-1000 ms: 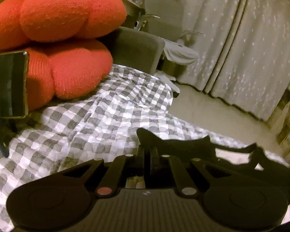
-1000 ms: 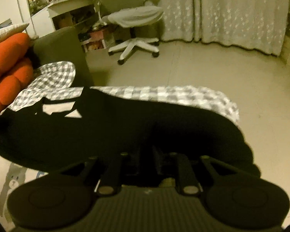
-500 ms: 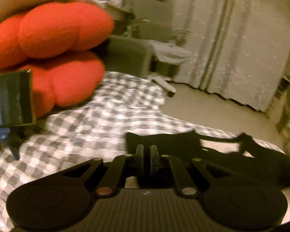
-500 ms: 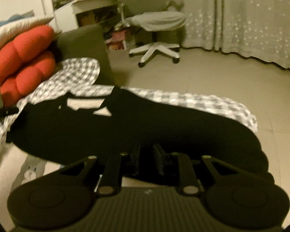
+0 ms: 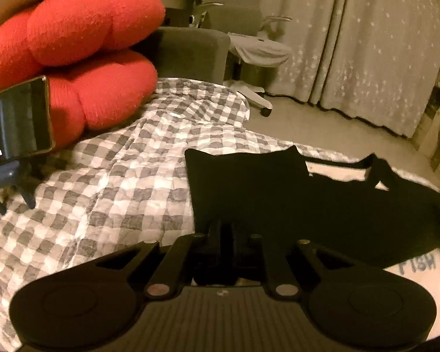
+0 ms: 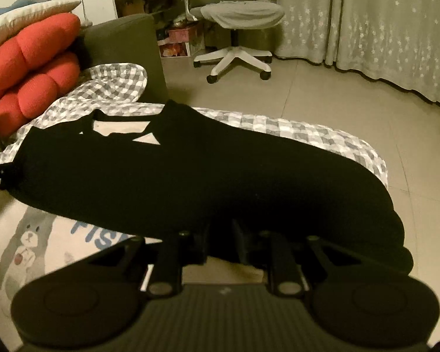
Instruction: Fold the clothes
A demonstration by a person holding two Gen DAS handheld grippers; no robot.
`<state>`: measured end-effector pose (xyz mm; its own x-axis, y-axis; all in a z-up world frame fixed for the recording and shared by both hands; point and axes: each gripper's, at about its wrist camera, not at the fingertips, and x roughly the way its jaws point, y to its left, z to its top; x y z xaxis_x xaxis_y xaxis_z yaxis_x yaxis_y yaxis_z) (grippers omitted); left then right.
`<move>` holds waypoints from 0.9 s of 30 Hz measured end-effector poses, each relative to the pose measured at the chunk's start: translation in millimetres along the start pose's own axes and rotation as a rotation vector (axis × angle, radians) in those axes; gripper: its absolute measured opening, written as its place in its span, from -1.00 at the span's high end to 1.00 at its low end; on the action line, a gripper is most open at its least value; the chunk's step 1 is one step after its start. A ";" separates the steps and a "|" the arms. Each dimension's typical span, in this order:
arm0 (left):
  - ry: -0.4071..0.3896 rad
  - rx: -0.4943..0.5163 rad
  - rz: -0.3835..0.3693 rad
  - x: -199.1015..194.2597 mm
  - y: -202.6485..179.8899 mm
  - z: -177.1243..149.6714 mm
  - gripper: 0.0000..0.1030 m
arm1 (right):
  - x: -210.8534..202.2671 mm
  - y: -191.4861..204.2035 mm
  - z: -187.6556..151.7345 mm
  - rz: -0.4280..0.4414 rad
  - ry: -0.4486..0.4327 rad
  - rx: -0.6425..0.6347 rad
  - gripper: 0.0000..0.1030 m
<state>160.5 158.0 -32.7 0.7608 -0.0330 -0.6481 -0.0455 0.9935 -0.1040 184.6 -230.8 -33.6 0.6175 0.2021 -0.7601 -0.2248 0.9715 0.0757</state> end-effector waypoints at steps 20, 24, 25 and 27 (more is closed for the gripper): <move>0.019 0.001 -0.024 -16.1 -10.0 -11.2 0.79 | -5.6 4.4 -3.1 -0.015 0.012 0.017 0.62; 0.021 -0.013 -0.033 -15.9 -8.0 -10.6 0.79 | -8.0 -3.4 -3.6 0.008 0.014 0.074 0.62; 0.022 -0.017 -0.035 -15.9 -7.6 -10.2 0.79 | -10.9 -6.4 -3.4 0.029 0.011 0.112 0.61; 0.026 -0.029 -0.039 -16.1 -6.4 -9.2 0.79 | -17.6 -12.9 -2.8 0.067 0.002 0.185 0.55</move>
<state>142.6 151.2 -28.5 0.7455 -0.0750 -0.6622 -0.0351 0.9879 -0.1514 174.5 -247.3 -23.0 0.6039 0.2674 -0.7508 -0.1227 0.9620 0.2439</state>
